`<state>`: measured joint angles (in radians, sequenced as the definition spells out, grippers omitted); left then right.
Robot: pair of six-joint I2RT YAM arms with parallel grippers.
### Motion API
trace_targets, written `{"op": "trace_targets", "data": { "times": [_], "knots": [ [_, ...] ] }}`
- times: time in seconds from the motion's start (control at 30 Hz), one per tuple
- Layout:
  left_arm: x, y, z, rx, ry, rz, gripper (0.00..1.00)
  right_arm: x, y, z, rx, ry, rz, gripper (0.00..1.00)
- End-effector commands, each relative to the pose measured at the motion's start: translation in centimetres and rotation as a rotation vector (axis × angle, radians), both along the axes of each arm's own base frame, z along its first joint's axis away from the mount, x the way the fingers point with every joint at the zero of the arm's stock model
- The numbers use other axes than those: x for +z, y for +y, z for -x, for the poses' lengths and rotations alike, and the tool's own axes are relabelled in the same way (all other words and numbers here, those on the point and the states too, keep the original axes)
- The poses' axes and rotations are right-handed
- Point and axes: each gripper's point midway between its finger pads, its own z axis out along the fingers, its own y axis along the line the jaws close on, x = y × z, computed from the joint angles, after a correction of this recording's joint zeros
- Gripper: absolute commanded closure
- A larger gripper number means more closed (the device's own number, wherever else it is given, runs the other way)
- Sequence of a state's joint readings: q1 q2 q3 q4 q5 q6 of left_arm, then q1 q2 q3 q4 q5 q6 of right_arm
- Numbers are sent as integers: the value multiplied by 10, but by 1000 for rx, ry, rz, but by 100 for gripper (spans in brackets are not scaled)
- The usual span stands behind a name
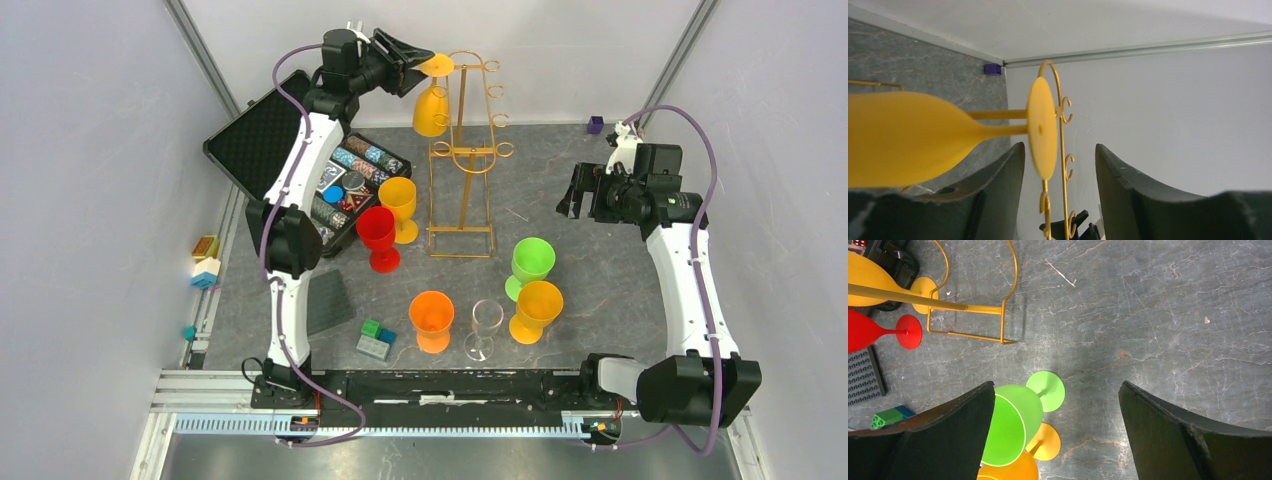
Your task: Place the wine glass upside down on the wine glass rack
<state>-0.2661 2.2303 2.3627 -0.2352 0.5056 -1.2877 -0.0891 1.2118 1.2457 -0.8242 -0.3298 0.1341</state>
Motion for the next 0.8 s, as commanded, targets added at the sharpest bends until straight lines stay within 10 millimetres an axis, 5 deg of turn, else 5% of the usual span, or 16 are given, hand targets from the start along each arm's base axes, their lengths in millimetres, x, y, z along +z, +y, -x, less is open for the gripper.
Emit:
{"op": "trace_targets", "data": {
  "times": [0.0, 0.4, 0.6, 0.77],
  "knots": [
    [27, 15, 24, 27, -61, -114, 39, 14, 0, -9, 1, -48, -5, 2],
    [18, 40, 47, 12, -53, -228, 37, 13, 3, -10, 9, -38, -18, 2],
    [1, 67, 80, 0, -14, -293, 37, 15, 11, -23, 39, -25, -49, 2],
    [-38, 80, 122, -59, 79, -386, 38, 10, 23, -32, 74, 0, -90, 2]
  ]
}}
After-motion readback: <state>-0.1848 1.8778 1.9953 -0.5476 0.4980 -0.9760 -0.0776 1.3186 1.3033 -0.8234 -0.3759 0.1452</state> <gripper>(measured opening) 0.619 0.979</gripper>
